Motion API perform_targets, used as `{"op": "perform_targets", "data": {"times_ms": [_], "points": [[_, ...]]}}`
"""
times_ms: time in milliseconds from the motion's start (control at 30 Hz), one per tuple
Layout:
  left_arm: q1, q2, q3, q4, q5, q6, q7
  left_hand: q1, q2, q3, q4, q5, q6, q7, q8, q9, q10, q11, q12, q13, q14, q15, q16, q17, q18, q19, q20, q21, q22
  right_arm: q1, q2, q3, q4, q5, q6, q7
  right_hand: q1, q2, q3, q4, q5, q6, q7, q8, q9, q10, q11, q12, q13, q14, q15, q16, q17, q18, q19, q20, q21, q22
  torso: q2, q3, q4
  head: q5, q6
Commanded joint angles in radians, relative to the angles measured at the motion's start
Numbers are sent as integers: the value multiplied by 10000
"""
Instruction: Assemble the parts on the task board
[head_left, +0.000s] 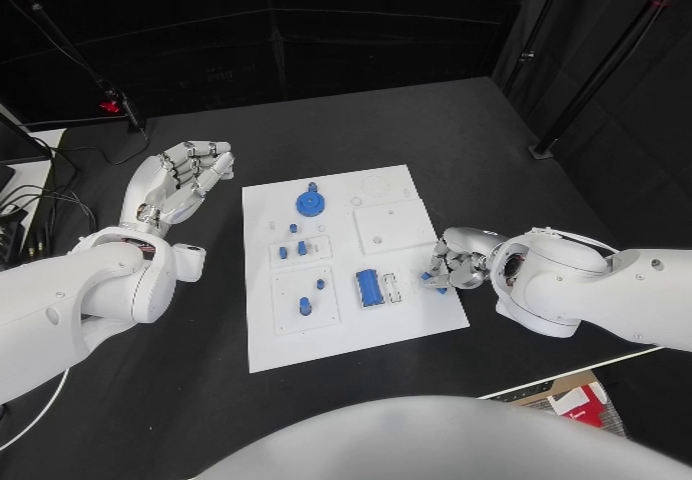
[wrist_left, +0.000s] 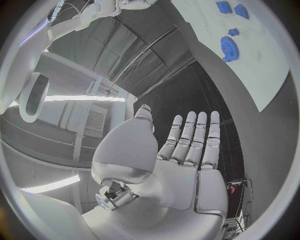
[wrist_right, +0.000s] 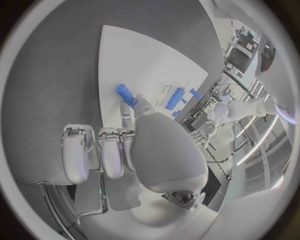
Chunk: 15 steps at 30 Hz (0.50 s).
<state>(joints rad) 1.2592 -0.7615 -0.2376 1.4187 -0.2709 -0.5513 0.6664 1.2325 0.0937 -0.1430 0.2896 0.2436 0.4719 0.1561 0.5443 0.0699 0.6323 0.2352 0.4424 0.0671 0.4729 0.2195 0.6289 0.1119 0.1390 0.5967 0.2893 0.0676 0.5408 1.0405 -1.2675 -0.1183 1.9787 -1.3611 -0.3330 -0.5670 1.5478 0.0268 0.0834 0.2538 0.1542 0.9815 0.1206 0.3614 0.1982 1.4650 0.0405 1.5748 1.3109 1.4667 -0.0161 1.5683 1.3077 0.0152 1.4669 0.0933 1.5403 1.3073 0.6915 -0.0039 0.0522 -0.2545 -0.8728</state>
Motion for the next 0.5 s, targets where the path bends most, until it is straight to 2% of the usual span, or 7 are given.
{"op": "perform_targets", "data": {"times_ms": [33,167,200,267,333,500], "points": [[8,-7,9,17,6,55,41,20,113,-45,9,54,-65,1203,32,-15,-93,-7,54,-17,-54,-30,5,-7,-33,71,-6,28,-9,-77,-68,-77,60,1778,-817,969,78,-50,432,-361,136,320,-187,-131,-627,1058,-34,-40,2599,1041,-50,25,2631,-80,893,-57,53,2538,1,0,-2,10,2],[2,10,9,1,6,55,31,20,113,-45,9,54,-65,1203,32,-15,-93,-7,54,-17,-54,-30,5,-7,-33,71,-6,28,-9,-72,-220,-74,183,2482,-1186,1526,-48,-126,480,-385,313,461,-184,-284,-657,1058,-35,-40,2599,1041,-43,25,2631,-74,880,-49,32,2530,-5,-5,18,-52,2],[0,19,9,-2,6,55,30,20,113,-45,9,54,-65,1203,32,-15,-93,-7,54,-17,-54,-30,5,-7,-33,71,-6,28,-9,-71,-268,-73,223,2652,-1284,1671,-124,-164,476,-387,467,526,-187,-363,-671,1058,-36,-40,2599,1041,-44,25,2631,-72,876,-47,25,2527,-4,-10,34,-62,2],[-1,25,9,-4,6,57,30,64,145,-52,9,69,-71,1203,51,-16,-103,-7,75,-17,-64,-29,27,-35,-33,70,-6,29,-25,-69,-320,-72,281,2915,-1396,1830,-212,-218,445,-397,786,611,-191,-472,-689,1058,-37,-40,2599,1041,-48,25,2631,-72,875,-49,23,2527,2,-9,30,-43,2],[-1,26,9,-6,6,58,27,64,145,-52,9,69,-71,1203,51,-16,-103,-7,75,-17,-64,-29,27,-35,-33,70,-6,29,-25,-67,-352,-71,327,3158,-1470,1948,-246,-238,422,-407,932,653,-192,-526,-696,1058,-39,-40,2599,1041,-50,25,2631,-71,874,-51,21,2526,6,-3,4,1,2],[-3,22,9,-13,6,57,15,64,145,-52,9,69,-71,1203,51,-16,-103,-7,75,-17,-64,-29,27,-35,-33,70,-6,29,-25,-62,-430,-67,472,4103,-1551,2276,-309,-256,379,-396,1005,702,-186,-582,-703,1058,-37,-40,2599,1041,-52,25,2631,-64,859,-53,-4,2516,3,-4,6,28,2]]}}
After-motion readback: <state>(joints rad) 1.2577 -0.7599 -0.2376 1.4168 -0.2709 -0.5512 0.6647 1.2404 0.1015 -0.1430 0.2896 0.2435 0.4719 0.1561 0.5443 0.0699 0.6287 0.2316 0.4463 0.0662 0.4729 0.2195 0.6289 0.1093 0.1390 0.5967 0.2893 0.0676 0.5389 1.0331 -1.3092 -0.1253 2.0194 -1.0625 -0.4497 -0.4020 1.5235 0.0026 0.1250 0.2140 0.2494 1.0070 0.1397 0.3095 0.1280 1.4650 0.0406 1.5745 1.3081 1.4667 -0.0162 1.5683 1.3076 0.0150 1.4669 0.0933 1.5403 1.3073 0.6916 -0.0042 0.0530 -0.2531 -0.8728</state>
